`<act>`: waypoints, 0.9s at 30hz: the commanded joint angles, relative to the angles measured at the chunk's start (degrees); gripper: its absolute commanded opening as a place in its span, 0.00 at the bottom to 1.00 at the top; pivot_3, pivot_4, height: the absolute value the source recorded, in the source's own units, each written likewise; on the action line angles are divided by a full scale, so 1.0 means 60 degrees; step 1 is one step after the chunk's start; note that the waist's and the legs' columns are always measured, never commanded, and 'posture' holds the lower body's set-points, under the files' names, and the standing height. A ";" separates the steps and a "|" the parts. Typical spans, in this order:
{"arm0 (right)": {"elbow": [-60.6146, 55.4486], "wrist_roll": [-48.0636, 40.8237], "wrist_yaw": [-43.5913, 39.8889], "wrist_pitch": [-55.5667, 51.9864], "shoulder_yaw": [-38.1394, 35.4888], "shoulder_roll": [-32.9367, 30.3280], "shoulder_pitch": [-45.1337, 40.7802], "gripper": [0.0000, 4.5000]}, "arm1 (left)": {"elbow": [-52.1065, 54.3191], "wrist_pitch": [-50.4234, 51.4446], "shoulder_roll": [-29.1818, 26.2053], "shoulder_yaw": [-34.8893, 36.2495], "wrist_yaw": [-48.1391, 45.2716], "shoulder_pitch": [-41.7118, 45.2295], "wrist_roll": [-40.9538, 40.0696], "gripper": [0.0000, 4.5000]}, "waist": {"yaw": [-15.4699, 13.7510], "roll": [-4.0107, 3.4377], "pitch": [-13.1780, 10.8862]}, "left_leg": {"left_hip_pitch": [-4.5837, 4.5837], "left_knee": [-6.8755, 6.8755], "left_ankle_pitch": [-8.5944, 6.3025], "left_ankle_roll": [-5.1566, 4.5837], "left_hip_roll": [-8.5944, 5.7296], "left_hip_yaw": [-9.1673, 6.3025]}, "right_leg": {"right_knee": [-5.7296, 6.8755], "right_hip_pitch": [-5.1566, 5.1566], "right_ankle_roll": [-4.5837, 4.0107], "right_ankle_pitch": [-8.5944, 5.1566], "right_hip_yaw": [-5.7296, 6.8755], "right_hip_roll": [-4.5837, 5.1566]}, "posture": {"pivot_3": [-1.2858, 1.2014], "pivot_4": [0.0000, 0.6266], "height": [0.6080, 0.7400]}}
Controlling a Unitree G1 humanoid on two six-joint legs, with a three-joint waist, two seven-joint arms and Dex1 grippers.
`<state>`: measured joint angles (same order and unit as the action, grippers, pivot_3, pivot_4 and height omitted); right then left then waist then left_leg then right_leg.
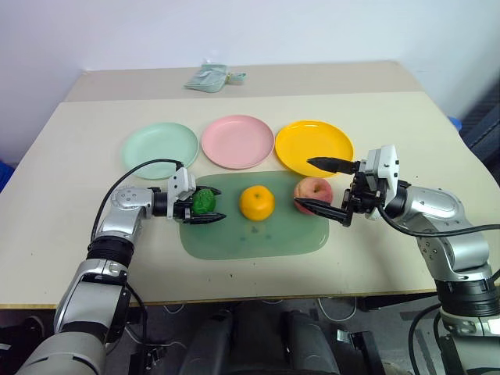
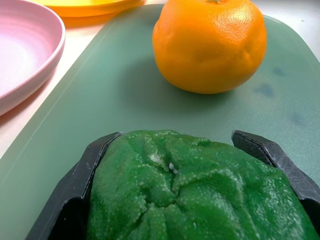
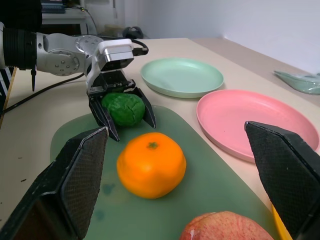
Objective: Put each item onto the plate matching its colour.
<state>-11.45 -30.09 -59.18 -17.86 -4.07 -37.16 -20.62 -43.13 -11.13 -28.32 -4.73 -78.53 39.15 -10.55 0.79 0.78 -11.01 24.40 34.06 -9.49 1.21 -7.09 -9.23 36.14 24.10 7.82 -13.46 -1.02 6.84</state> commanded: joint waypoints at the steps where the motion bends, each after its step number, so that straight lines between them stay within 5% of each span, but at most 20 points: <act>1: -0.0253 -0.0104 0.0003 0.0066 -0.0306 -0.0174 -0.0054 1.00 | 0.0391 0.0082 -0.0158 0.0393 0.0023 0.0063 -0.0319 0.72 | -0.0003 0.0000 0.0000 | 0.0000 0.0000 0.0000 0.0000 0.0000 0.0000 | 0.0000 0.0000 0.0000 0.0000 0.0000 0.0000 | 0.52 0.24 1.00; 5: -0.0131 -0.0054 0.0019 0.0107 -0.0236 -0.0095 -0.0197 1.00 | -0.0156 -0.0229 0.0086 0.1634 0.1756 0.0942 -0.0851 0.72 | -0.0006 0.0004 -0.0002 | 0.0001 0.0001 0.0000 0.0000 0.0001 -0.0005 | 0.0000 0.0001 0.0000 0.0000 0.0002 -0.0001 | 0.52 0.24 1.00; 12: 0.0369 0.0228 0.0164 0.0408 -0.0103 0.0130 -0.0712 1.00 | -0.2647 -0.0172 0.0203 0.2945 0.7054 0.2732 -0.0372 0.72 | 0.0023 0.0011 -0.0001 | -0.0001 0.0015 -0.0003 -0.0005 -0.0006 0.0000 | -0.0002 -0.0010 0.0010 0.0003 0.0005 0.0003 | 0.52 0.24 1.00; 22: 0.0913 0.1033 0.1156 0.1220 0.0112 0.0994 -0.1499 1.00 | -0.4165 0.0120 0.0430 0.3010 0.9800 0.3378 0.0158 0.72 | -0.0014 0.0016 -0.0001 | 0.0003 0.0019 -0.0002 -0.0005 -0.0018 -0.0003 | 0.0008 -0.0011 0.0023 0.0014 0.0004 0.0000 | 0.52 0.24 1.00; 25: 0.0838 0.1017 0.1151 0.1205 0.0067 0.0947 -0.1389 1.00 | -0.4224 0.0235 0.0426 0.3038 0.9823 0.3417 0.0210 0.98 | -0.0007 0.0016 -0.0002 | 0.0002 0.0021 -0.0001 -0.0004 -0.0018 -0.0004 | 0.0008 -0.0011 0.0023 0.0015 0.0005 -0.0001 | 0.52 0.24 1.00; 27: 0.0692 0.0906 0.1082 0.1089 0.0040 0.0884 -0.1268 1.00 | -0.4146 0.0007 0.0370 0.3000 0.9577 0.3423 0.0255 0.99 | 0.0008 0.0016 -0.0001 | 0.0002 0.0021 -0.0001 -0.0004 -0.0018 -0.0004 | 0.0009 -0.0010 0.0023 0.0015 0.0004 -0.0001 | 0.52 0.24 1.00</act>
<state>-5.01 -23.60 -52.49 -11.58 -2.74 -31.47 -28.21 -69.21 -9.44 -25.29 13.12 -20.14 57.58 -9.34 0.84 0.88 -11.02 24.41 34.18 -9.49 1.19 -7.19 -9.24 36.20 24.04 7.96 -13.37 -1.00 6.83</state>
